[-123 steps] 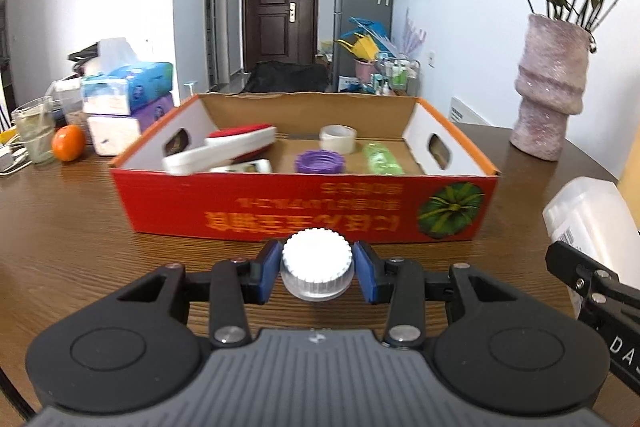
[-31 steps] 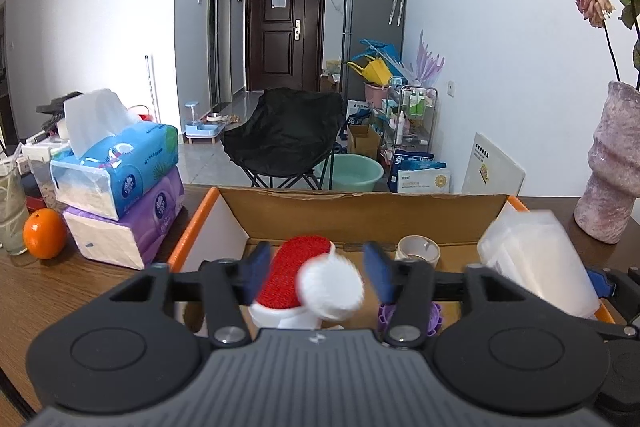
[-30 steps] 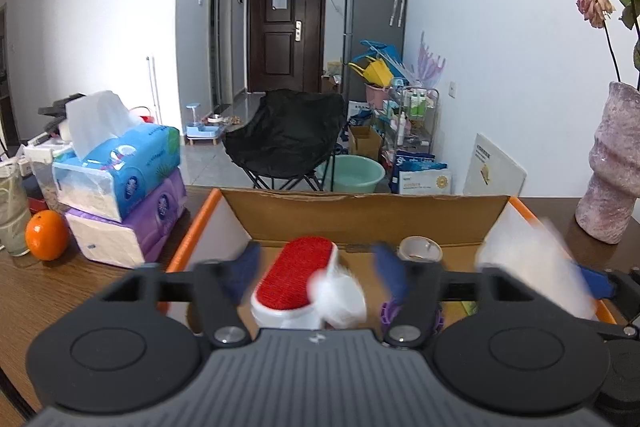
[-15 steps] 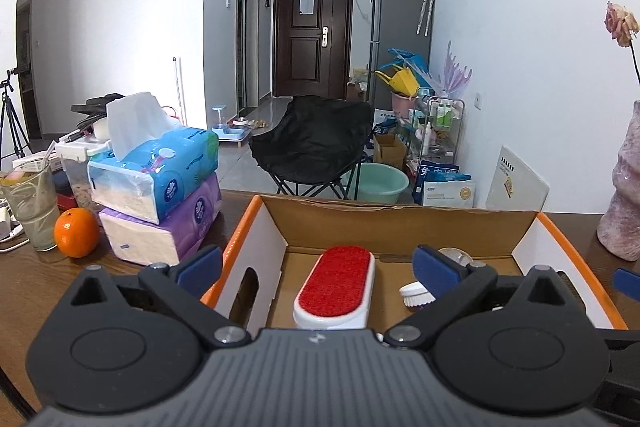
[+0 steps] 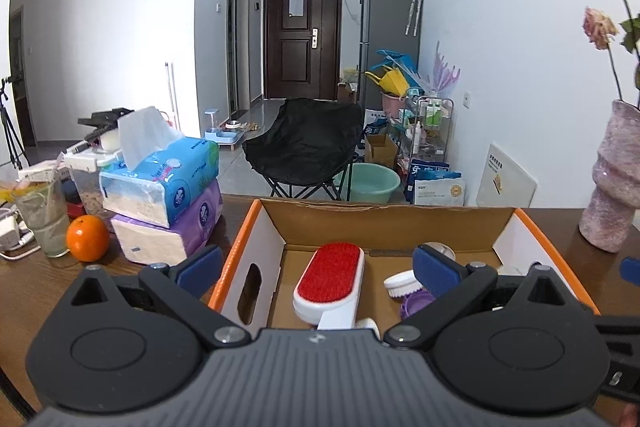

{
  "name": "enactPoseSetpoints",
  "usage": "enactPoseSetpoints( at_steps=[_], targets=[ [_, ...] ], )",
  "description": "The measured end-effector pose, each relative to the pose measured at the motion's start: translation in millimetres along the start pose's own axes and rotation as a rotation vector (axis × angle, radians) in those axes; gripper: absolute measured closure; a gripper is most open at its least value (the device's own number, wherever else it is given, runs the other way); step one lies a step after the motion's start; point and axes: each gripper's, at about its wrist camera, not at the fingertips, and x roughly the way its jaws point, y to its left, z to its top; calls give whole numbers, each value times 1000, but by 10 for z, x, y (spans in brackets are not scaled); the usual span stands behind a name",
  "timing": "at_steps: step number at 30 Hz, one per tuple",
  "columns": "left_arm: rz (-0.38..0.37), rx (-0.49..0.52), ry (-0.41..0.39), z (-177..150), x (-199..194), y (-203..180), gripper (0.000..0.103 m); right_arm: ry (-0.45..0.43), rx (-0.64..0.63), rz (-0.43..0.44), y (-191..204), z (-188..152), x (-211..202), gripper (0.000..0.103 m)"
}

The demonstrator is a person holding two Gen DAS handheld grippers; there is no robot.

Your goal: Organize rigid objects

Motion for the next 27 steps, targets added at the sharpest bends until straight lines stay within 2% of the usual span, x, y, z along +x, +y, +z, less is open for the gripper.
enactPoseSetpoints(
  at_steps=[12,27],
  targets=[
    [-19,25,-20,-100,-721,73,0,-21,30,-54,-159,-22,-747,0],
    [-62,41,-56,-344,-1796,146,0,-66,52,-60,-244,-215,-1872,0]
  ],
)
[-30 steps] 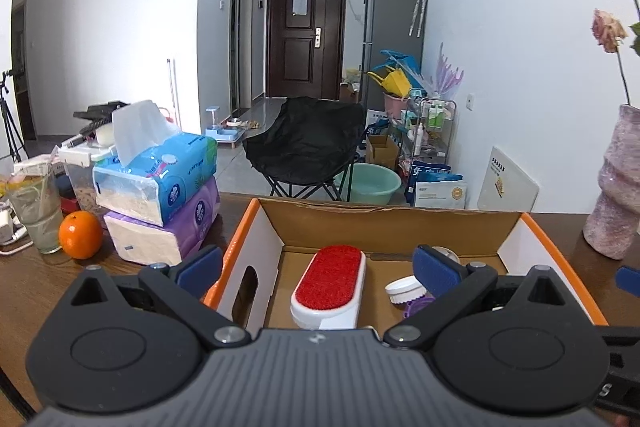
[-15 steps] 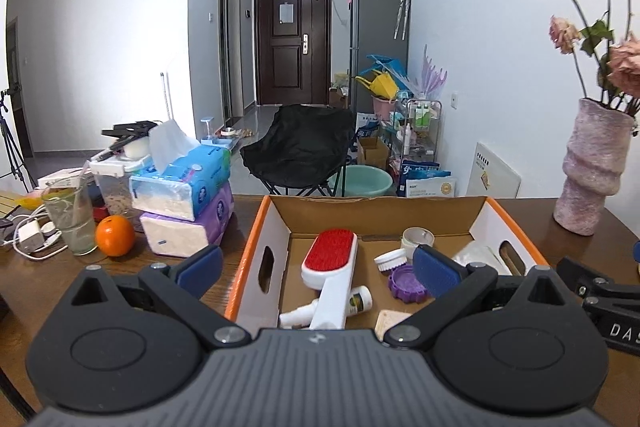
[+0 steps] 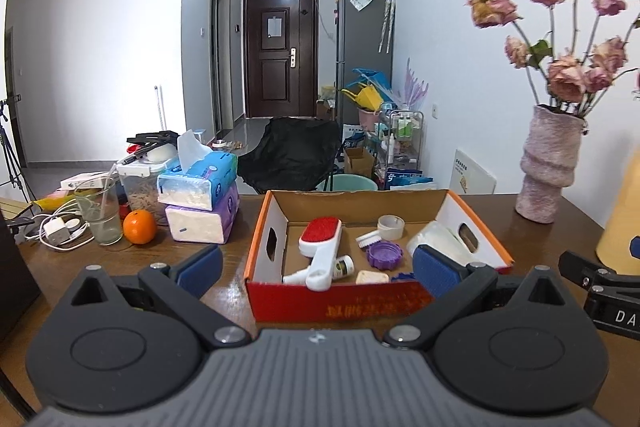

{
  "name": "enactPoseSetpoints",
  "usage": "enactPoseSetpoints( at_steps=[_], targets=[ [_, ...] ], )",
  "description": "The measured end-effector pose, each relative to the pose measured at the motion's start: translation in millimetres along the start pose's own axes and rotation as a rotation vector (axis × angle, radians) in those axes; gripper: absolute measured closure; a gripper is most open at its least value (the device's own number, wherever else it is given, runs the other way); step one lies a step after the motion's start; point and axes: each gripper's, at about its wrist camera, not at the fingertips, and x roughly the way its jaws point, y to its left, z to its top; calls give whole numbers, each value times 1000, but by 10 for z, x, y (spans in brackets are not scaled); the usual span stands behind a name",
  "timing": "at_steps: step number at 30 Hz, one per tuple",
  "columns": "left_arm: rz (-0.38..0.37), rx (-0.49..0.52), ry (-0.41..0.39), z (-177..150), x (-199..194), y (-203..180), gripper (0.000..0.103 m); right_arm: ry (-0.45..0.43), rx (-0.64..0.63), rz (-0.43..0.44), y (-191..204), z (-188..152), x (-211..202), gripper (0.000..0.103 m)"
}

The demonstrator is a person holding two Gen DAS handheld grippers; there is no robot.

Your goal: Organize rigid objects

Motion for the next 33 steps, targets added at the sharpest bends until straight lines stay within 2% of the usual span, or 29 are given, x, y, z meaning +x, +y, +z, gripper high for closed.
enactPoseSetpoints(
  at_steps=[14,26,33],
  targets=[
    [-11,14,-43,-434,-1344,70,0,-101,3,20,-116,-198,-1531,0],
    [-24,20,-73,-984,-2451,96,0,-142,-3,29,-171,-647,-2750,0],
    [-24,12,-109,-1304,-2996,172,0,-149,-15,24,-138,-931,-3264,0]
  ],
)
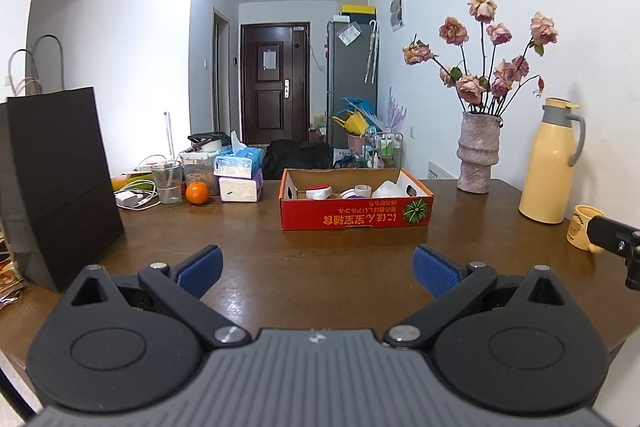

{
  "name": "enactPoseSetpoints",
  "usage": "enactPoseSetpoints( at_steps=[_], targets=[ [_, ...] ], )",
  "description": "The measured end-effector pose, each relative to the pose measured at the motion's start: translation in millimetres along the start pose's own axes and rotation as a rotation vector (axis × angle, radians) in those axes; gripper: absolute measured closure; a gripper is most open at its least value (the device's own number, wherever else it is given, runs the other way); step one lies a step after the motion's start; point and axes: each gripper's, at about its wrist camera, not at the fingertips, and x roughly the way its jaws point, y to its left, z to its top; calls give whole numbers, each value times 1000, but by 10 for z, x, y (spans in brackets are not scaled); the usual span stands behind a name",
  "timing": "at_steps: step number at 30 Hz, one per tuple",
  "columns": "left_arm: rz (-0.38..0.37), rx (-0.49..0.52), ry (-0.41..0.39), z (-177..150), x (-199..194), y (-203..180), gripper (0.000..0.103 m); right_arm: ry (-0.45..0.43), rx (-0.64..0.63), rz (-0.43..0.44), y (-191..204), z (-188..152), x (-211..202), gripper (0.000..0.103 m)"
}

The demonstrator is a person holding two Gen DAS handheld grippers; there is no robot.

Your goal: Organize rigid objects

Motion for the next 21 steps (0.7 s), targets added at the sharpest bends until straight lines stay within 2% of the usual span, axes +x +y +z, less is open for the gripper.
enactPoseSetpoints(
  at_steps=[10,21],
  targets=[
    [-7,-3,-16,-246,-388,30,0,7,-13,4,63,-182,-386,0],
    [-7,-3,0,-298,-375,60,0,13,-21,8,136,-226,-416,0]
  ],
)
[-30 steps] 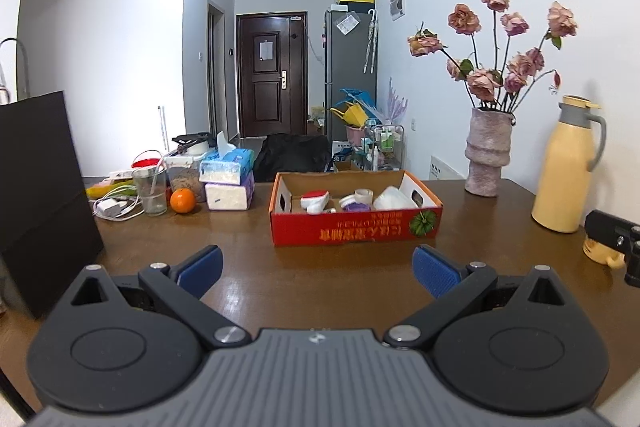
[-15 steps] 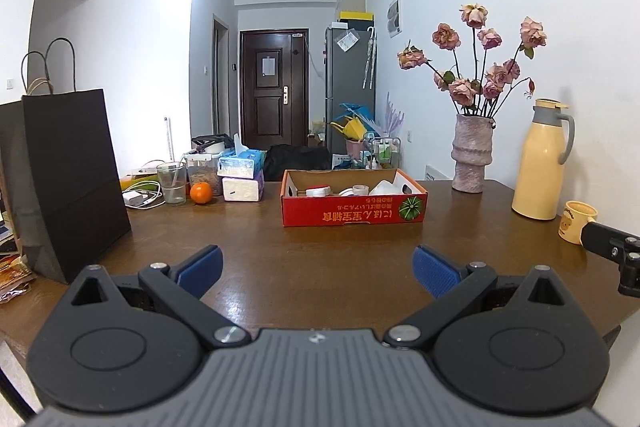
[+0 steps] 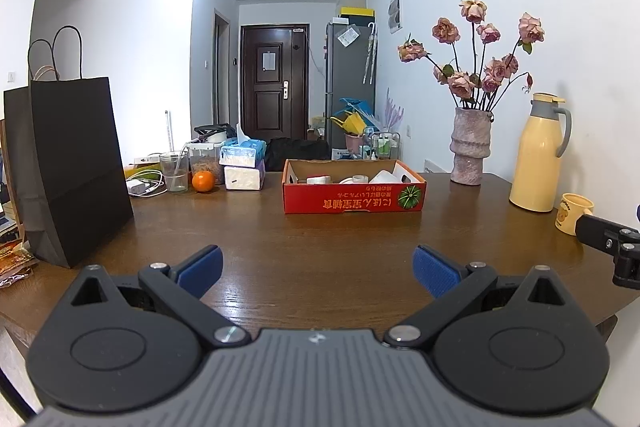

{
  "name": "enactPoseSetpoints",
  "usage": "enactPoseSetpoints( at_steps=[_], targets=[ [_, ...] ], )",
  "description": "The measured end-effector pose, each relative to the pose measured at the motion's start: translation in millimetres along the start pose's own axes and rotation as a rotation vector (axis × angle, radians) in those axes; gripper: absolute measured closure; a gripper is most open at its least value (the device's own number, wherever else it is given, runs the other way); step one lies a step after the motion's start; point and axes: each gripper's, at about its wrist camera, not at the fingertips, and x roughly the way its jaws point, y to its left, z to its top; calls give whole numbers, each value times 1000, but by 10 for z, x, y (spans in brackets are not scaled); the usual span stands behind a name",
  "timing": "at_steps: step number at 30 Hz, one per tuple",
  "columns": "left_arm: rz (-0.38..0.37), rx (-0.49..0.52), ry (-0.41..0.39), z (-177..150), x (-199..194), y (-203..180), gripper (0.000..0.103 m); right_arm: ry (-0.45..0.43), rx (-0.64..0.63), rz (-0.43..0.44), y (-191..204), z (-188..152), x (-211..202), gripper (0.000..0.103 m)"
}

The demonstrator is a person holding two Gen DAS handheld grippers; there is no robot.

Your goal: Organize rigid objects

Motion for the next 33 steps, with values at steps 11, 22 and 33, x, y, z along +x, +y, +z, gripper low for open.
enactPoseSetpoints(
  at_steps=[11,22,33],
  targets=[
    [-1,3,12,-55,27,-25,0,31,1,-6,-21,-3,95,0],
    [1,4,18,-80,48,-40,0,33,2,-6,-23,-16,100,0],
    [-2,8,30,-124,63,-38,0,39,2,-6,-33,-40,126,0]
  ],
)
